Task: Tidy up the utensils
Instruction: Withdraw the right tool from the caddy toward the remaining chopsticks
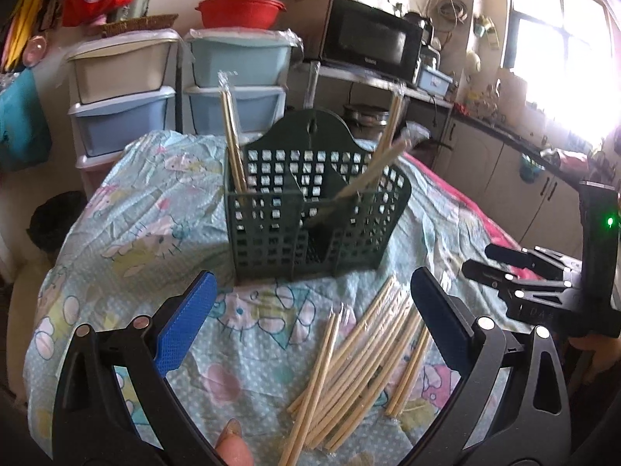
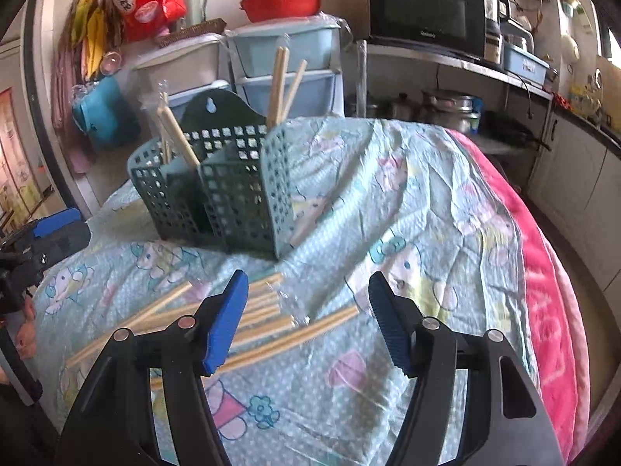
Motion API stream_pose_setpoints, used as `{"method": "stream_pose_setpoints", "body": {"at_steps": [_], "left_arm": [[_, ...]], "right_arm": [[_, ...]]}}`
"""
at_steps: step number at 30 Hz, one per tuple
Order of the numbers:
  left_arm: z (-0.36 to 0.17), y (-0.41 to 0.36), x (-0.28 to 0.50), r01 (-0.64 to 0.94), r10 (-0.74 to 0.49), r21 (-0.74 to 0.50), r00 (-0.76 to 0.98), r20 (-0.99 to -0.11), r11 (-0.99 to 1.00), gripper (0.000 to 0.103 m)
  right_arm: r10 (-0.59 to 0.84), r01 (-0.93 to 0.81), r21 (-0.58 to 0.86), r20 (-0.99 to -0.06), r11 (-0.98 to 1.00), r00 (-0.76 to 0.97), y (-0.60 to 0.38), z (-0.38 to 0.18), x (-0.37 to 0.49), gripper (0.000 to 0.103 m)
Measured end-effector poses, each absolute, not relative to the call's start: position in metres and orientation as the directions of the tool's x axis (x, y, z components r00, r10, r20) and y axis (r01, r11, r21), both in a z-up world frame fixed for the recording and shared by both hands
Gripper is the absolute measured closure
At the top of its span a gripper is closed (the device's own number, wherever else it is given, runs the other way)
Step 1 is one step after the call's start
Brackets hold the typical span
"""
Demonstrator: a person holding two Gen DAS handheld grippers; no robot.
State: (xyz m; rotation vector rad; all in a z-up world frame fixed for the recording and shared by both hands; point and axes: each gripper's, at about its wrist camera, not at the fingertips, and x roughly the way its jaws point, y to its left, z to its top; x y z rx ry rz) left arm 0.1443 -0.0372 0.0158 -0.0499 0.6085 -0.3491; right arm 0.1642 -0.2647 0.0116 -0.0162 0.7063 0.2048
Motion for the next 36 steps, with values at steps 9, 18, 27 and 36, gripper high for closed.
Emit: {"method": "stream_pose_setpoints", "body": {"at_steps": [9, 18, 27, 36], "left_arm": [[-0.005, -0.051, 0.154, 0.334, -0.332, -0.117, 0.718, -0.612, 0.935, 0.011], [-0.024, -0.065, 0.166, 0.357, -0.317, -0.087, 0.660, -0.681, 0.930, 0.011], [-0.033, -0.070, 0.176, 0.390, -0.332, -0.094, 0.607, -0.722, 0.916, 0.011], [-0.041, -0.073, 0.185, 0.406, -0.341, -0.109, 0.558, -0.757, 0.907, 0.026]], "right_arm": [[0.154, -0.146, 0.071, -0.694, 0.987, 0.704, -0.277, -0.007, 0.171, 0.041], [0.168, -0.103, 0.134, -0.742, 0.986, 0.649, -0.288, -0.025, 0.183, 0.041], [0.147, -0.056, 0.144, -0.760, 0.988, 0.633, -0.296, -0.034, 0.189, 0.041], [0.151, -0.026, 0.171, -0.777, 0.985, 0.611, -0.304, -0.042, 0.194, 0.051]]}}
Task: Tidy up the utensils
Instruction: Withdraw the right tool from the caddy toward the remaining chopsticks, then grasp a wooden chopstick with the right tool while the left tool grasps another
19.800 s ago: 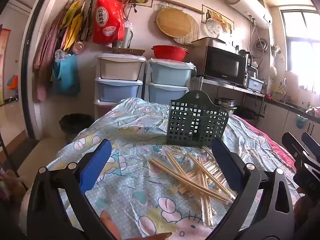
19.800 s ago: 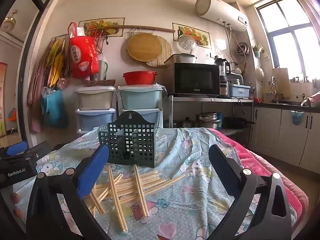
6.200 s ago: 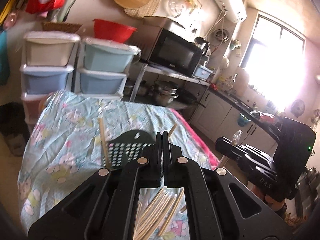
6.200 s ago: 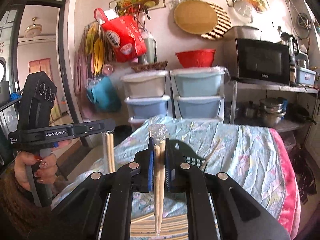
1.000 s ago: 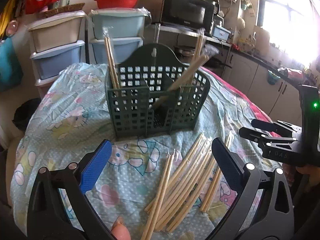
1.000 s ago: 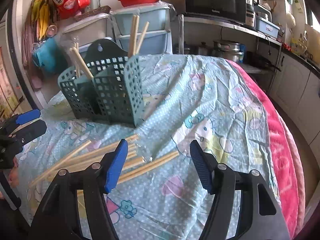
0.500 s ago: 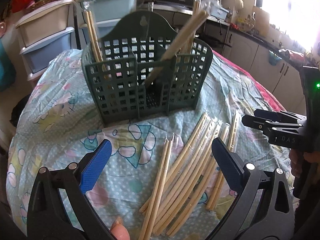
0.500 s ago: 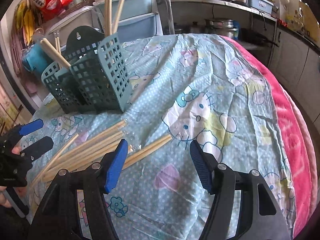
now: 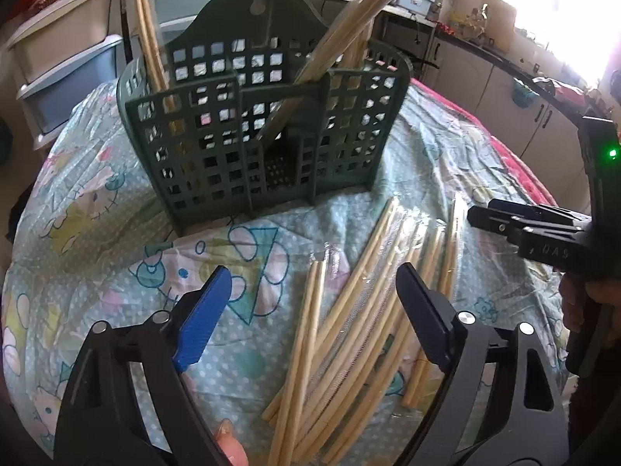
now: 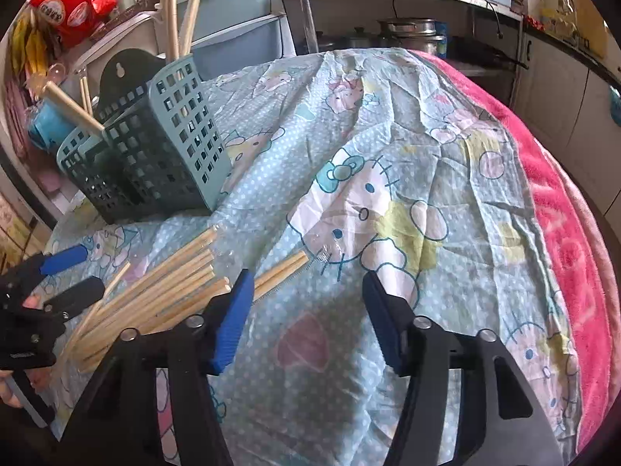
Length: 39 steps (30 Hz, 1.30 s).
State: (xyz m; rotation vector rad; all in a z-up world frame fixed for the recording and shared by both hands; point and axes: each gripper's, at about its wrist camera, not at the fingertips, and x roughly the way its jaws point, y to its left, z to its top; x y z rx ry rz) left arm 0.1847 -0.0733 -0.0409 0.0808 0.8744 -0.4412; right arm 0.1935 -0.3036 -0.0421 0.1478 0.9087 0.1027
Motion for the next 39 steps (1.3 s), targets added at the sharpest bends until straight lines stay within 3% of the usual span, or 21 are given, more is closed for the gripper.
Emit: {"method": "stream_pose_setpoints", "body": {"at_steps": [2, 6, 10, 18, 23, 31, 39], "left_arm": [[-0.046, -0.071, 0.188, 0.398, -0.347, -0.130, 0.542, -0.765, 0.908, 0.035], [-0.050, -0.066, 0.197, 0.381, -0.365, -0.173, 0.518, -0.774, 0.908, 0.039], [-0.054, -0.065, 0.209, 0.373, -0.370, -0.195, 0.482, -0.794, 0.907, 0.055], [-0.062, -0.067, 0.218, 0.378, -0.340, -0.165, 0.461, -0.820, 0.911, 0.079], [-0.062, -0.056, 0.223, 0.380, -0.345, -0.176, 0.444, -0.827, 0.908, 0.093], [-0.059, -0.031, 0.220, 0.367, -0.381, -0.230, 0.417, -0.825, 0.901, 0.100], [-0.043, -0.007, 0.205, 0.341, -0.384, -0.239, 0.463, -0.799, 0.909, 0.100]], "right_arm": [[0.158, -0.019, 0.183, -0.784, 0.983, 0.600, -0.304, -0.044, 0.199, 0.054], [0.172, 0.008, 0.214, -0.807, 0.977, 0.564, -0.303, -0.051, 0.215, 0.061], [0.147, 0.035, 0.200, -0.817, 0.979, 0.557, -0.300, -0.054, 0.227, 0.067], [0.141, 0.043, 0.201, -0.808, 0.979, 0.573, -0.307, -0.055, 0.233, 0.094], [0.189, 0.041, 0.259, -0.796, 0.965, 0.576, -0.316, -0.052, 0.236, 0.095], [0.228, -0.022, 0.276, -0.740, 0.961, 0.633, -0.313, -0.028, 0.226, 0.095], [0.244, -0.075, 0.265, -0.694, 0.961, 0.677, -0.311, -0.002, 0.211, 0.097]]}}
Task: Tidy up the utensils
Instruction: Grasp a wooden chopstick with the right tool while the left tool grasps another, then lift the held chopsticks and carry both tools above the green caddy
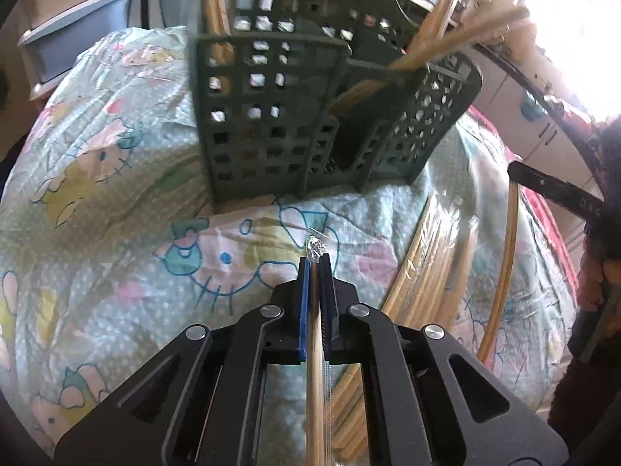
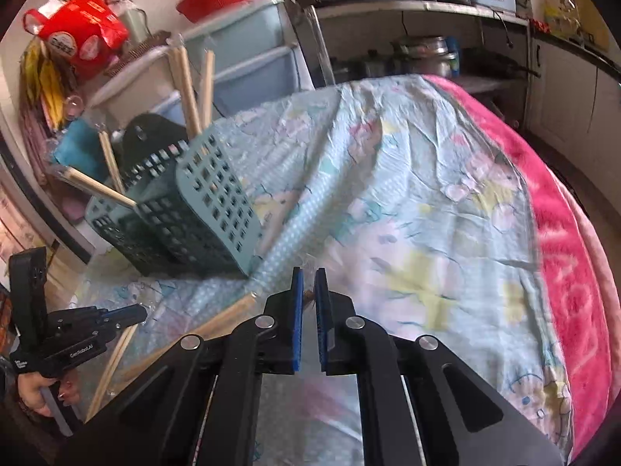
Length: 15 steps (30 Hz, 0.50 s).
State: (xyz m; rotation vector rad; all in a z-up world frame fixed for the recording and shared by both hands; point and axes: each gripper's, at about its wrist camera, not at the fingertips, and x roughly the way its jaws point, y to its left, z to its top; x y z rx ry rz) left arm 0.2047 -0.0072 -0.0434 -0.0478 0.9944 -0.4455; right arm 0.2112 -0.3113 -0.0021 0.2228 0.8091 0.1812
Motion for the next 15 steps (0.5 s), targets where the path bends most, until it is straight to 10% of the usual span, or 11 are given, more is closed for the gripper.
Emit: {"method": "stream_pose_setpoints", "body": {"at_steps": [15], "left_arm": [[0.019, 0.019, 0.185, 0.295, -0.390, -0.257, 0.622, -0.680, 0.920, 0.100]], "right_arm": [[0.310, -0.243, 0.192, -0.578, 0.951, 0.755, -0.282, 0.063, 0.183, 0.098]]}}
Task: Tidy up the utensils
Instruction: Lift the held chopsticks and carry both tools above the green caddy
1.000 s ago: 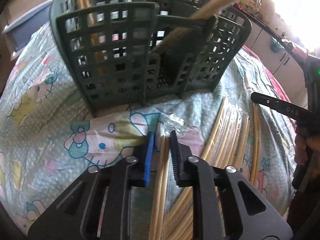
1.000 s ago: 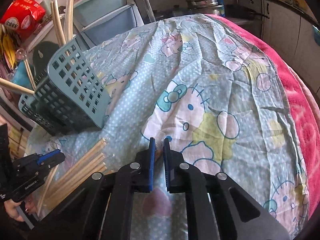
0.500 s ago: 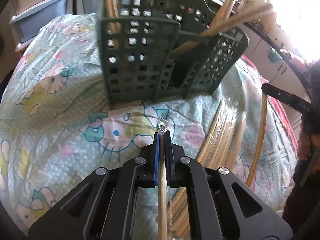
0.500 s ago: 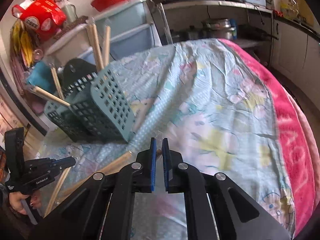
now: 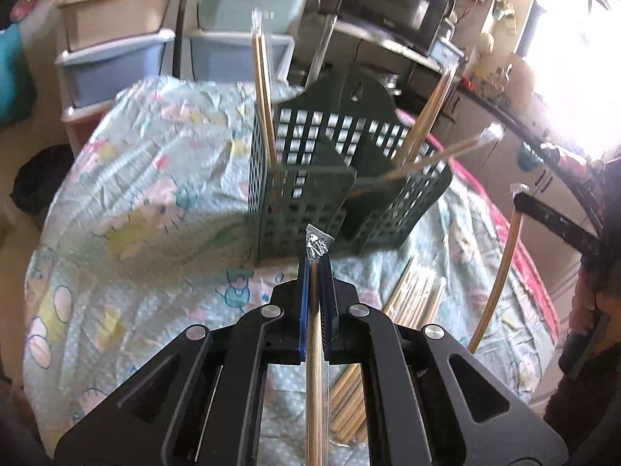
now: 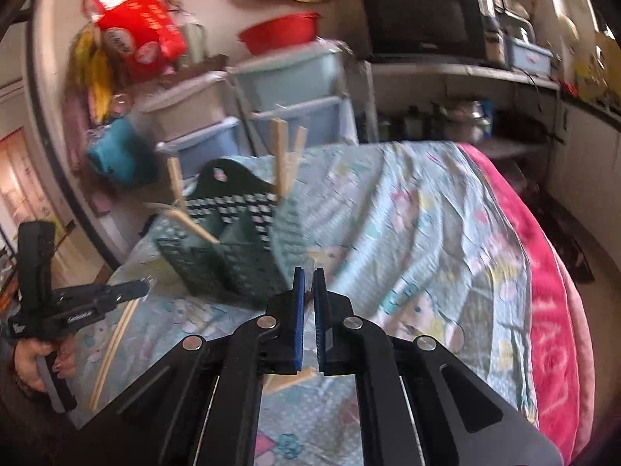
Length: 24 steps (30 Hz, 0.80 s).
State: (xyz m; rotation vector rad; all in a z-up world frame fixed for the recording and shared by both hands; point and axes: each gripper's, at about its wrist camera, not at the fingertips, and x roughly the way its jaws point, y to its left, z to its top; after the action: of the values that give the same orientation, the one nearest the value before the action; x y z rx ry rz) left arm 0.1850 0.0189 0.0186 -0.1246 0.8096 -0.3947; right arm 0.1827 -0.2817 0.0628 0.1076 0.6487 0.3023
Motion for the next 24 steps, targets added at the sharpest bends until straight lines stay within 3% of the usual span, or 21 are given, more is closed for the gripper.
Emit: {"method": "stream_pose_setpoints", "body": {"at_steps": [24], "left_arm": [[0.109, 0.025, 0.181, 0.319, -0.442, -0.323, 0.771, -0.458, 0.891, 0.100]], "right_arm": [[0.393, -0.391, 0.107, -0.471, 0.914, 0.790, -0.226, 0.129, 0.161, 0.099]]}}
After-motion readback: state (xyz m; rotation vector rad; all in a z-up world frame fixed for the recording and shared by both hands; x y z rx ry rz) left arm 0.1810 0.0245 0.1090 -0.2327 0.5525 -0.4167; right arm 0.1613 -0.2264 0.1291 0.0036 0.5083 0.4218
